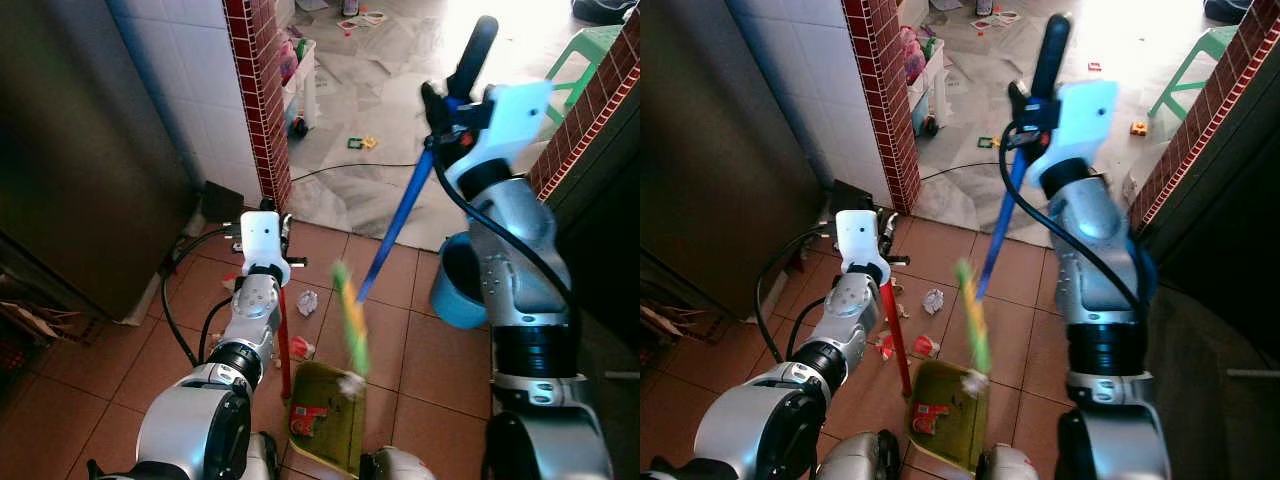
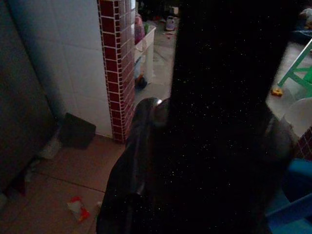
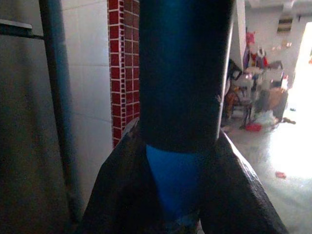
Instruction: Sweep floor
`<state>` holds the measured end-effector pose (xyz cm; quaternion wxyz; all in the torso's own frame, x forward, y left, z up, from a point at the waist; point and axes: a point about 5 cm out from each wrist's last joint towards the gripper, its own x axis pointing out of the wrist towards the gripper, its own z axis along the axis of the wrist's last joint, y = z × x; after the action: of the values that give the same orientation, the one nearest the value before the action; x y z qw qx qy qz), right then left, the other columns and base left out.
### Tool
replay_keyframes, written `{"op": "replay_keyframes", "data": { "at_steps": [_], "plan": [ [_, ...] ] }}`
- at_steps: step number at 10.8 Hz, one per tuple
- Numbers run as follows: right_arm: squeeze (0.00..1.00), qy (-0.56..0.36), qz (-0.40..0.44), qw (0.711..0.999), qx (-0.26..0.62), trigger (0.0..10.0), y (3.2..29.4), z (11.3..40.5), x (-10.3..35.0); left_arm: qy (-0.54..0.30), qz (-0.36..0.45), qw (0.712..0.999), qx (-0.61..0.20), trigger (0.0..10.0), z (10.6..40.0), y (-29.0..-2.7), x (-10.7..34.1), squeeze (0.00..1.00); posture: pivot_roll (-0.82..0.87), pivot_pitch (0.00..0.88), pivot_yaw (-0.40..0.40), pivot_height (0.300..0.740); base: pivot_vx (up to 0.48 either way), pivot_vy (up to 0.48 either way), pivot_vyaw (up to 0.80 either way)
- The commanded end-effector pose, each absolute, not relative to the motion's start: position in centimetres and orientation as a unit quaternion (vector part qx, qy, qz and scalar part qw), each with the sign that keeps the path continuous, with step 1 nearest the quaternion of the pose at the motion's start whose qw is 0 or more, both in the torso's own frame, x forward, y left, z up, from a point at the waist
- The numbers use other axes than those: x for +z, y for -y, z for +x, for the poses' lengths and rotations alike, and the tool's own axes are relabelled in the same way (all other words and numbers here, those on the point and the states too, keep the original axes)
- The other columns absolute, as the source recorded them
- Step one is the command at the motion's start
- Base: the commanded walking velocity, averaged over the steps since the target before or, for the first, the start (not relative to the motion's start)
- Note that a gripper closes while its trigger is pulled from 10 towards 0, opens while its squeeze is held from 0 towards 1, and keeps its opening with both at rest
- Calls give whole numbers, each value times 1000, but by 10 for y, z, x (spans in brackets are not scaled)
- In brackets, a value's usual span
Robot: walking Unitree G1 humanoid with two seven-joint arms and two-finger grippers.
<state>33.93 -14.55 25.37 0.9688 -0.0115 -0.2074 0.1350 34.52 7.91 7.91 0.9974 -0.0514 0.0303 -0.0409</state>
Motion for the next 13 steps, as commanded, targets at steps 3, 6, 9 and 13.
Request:
{"op": "replay_keyframes", "data": {
  "at_steps": [3,6,9,13],
  "plan": [
    [0,227,-91,961,127,10000,154,332,248,-45,-85,995,-38,10000,349,-81,80,0,-180,36,25,740,0,0,0],
    [0,199,-150,964,98,10000,174,321,220,-34,-43,998,-24,10000,349,-92,80,0,-171,37,31,740,0,0,0],
    [0,157,-157,972,81,10000,169,314,195,6,-44,999,7,10000,350,-101,87,0,-191,72,48,740,0,0,0],
    [0,101,-127,985,57,10000,170,302,180,28,3,999,-33,10000,358,-81,104,0,-263,141,60,740,0,0,0]
  ]
}}
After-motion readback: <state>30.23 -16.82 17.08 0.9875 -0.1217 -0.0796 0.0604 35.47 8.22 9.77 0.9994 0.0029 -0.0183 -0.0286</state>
